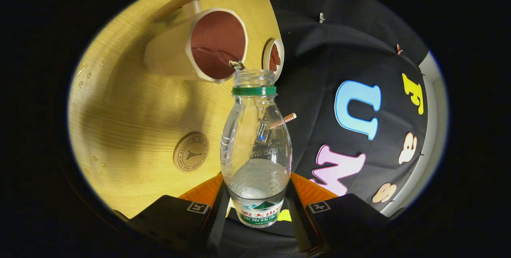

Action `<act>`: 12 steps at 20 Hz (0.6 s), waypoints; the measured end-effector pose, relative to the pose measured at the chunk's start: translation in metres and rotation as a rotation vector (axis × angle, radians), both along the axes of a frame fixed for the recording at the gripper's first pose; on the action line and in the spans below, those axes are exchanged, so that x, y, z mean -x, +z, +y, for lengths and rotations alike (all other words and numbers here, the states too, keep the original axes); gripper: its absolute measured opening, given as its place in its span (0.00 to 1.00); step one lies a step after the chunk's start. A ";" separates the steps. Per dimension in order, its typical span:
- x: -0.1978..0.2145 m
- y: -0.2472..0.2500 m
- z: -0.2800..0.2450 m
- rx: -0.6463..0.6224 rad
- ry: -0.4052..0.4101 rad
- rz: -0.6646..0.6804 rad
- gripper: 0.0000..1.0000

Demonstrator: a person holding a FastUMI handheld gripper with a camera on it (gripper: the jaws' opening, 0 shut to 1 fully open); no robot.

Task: Take the bottle from table, then pour the juice into the cup, finally place the bottle on the coaster

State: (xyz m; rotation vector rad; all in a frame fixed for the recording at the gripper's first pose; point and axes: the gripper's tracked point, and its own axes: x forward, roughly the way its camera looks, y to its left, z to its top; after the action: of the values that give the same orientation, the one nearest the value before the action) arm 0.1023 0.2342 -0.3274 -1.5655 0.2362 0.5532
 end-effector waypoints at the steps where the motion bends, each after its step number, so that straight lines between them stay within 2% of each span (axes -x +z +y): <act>1: 0.000 0.001 -0.001 0.004 0.004 -0.004 0.74; 12: -0.014 0.027 0.008 0.052 0.069 -0.107 0.74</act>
State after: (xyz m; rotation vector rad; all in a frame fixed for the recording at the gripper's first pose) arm 0.1163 0.2418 -0.2999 -1.6528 0.1167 0.5183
